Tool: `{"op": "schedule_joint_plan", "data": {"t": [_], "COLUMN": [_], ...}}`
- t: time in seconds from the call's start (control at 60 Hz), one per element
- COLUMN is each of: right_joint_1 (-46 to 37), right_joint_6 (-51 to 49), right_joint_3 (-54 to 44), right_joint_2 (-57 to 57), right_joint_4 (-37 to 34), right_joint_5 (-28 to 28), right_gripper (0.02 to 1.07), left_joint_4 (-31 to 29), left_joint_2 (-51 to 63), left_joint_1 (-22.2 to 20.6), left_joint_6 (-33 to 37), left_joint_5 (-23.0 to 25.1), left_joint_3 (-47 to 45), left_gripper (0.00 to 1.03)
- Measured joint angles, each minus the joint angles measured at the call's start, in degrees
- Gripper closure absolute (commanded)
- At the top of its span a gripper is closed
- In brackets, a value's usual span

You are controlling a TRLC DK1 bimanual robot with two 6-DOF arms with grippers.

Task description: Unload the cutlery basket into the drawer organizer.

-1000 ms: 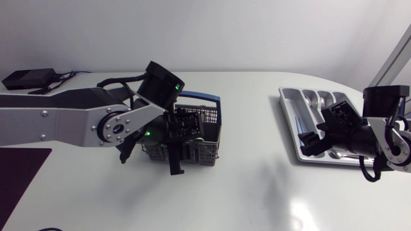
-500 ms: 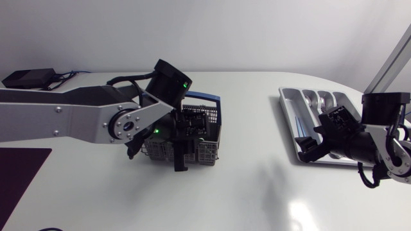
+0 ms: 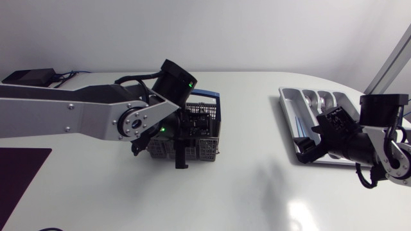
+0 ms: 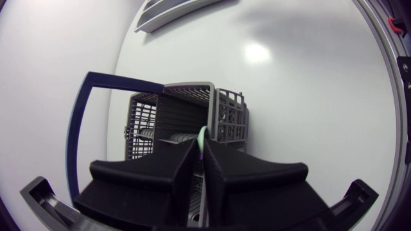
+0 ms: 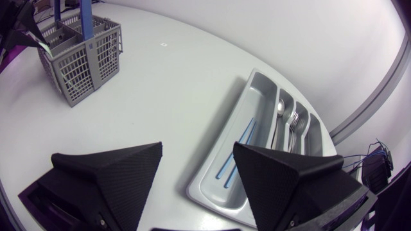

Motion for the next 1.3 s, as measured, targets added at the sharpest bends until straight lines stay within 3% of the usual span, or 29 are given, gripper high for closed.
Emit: {"op": "schedule_joint_plan", "data": {"t": [0.567, 0.767, 0.95, 1.117, 1.3], "right_joint_1": [0.3, 1.0, 2.5, 6.4, 10.9], "right_joint_6": [-0.6, -0.6, -0.6, -0.5, 0.6], "right_joint_3": [-1.0, -1.2, -1.4, -1.8, -1.2], "right_joint_2": [-0.6, -2.8, -7.7, -14.3, -22.8], "right_joint_4": [0.8, 0.3, -2.7, -7.9, -15.1], "right_joint_5": [0.1, 0.1, -0.1, -1.8, -4.2], "right_gripper": [0.27, 0.24, 0.24, 0.24, 0.24], "left_joint_4": [-3.5, -3.5, -7.7, -17.5, -27.2], "left_joint_2": [-4.2, -8.3, -12.7, -13.6, -9.2], "left_joint_1": [-2.3, -3.8, -5.5, -8.2, -10.3], "left_joint_6": [0.5, 2.5, 1.8, -9.2, -24.7], "left_joint_5": [-2.0, -6.0, -10.1, -10.0, -5.9], "left_joint_3": [1.7, 1.9, 4.5, 11.7, 19.7], "left_gripper": [1.0, 1.0, 1.0, 1.0, 1.0]}}
